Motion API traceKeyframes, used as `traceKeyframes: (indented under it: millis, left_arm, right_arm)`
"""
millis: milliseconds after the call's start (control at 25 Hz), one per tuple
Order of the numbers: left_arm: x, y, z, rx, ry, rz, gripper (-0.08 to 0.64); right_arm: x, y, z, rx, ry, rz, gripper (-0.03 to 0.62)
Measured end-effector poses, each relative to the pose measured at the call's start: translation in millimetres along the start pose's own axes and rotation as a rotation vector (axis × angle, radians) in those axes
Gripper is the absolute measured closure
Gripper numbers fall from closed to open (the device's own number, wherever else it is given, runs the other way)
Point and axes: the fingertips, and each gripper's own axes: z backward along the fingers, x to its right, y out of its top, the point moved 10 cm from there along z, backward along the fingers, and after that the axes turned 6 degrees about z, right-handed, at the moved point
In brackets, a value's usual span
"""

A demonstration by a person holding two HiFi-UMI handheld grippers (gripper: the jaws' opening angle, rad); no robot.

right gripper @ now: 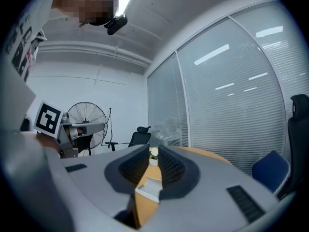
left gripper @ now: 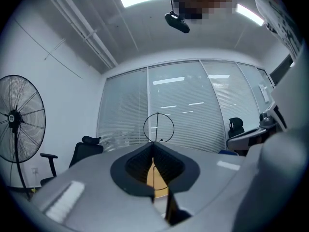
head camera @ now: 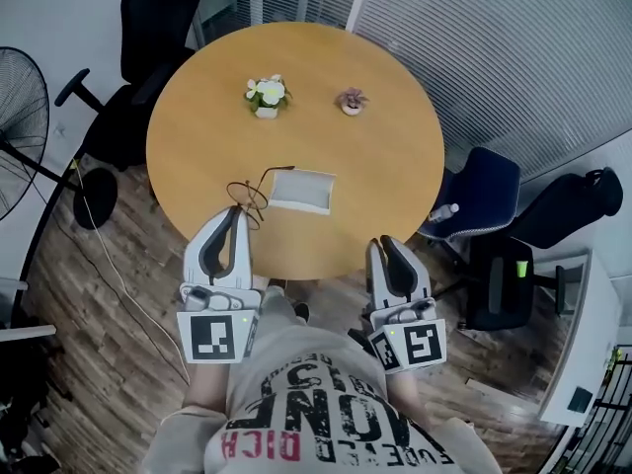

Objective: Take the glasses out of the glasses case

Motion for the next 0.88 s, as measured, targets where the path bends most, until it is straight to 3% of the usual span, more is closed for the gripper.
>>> traceKeyframes:
  millis: [280,400,680,880]
  left_arm:
    - [17.7,-0.9,27.9,-0.015,0.012,0.019,0.541]
    - [19.6,-1.3,32.0,-0.032,0.008,0.034,0.541]
    - [11.3,1.5,33.0,0.033,-0.004,0.019,0.541]
    - [0.5,3.1,39.1,-0.021,-0.010,0.054,0.541]
  right_arm:
    - [-1.7,-1.0,22.3,0.028,0.014,-0.003,0.526]
    - [-2.8,0.2,25.0,0.033,0.027,-0.006,0.557]
    - [-8.8,6.5,24.3,0.031,0.022,0.000,0.563]
    - [-19.8,13.3,17.9,0.040,0.009,-0.003,0.563]
